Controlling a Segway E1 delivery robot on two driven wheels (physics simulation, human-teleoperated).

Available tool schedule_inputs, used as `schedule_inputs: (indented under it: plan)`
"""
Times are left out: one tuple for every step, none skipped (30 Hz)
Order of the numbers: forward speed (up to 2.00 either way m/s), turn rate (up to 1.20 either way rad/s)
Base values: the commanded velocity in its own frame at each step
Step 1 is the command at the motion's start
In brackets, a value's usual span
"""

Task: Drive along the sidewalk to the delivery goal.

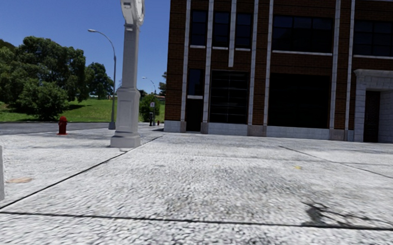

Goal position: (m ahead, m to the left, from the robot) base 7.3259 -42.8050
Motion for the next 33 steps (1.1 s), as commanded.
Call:
schedule_inputs:
  plan:
    - [2.0, 0.0]
    - [2.0, 0.0]
    - [2.0, 0.0]
    - [2.0, 0.0]
    - [2.0, 0.0]
    - [2.0, 0.0]
    - [2.0, 0.0]
    - [2.0, 0.0]
    - [2.0, 0.0]
    - [1.92, 0.0]
    - [1.82, 0.0]
    - [1.74, 0.0]
    - [1.74, 0.0]
    - [1.71, 0.0]
    - [1.7, 0.0]
    - [1.7, 0.0]
    - [1.7, 0.0]
    - [1.7, 0.0]
    - [1.7, 0.0]
    - [1.7, 0.0]
    - [1.7, 0.0]
    - [1.7, 0.0]
    - [1.7, 0.0]
    - [1.7, 0.0]
    - [1.7, 0.0]
    - [1.7, 0.0]
    - [1.7, 0.0]
    - [1.7, 0.0]
    - [1.7, 0.0]
    - [1.7, 0.0]
    - [1.7, 0.0]
    - [1.7, 0.0]
    - [1.7, 0.0]
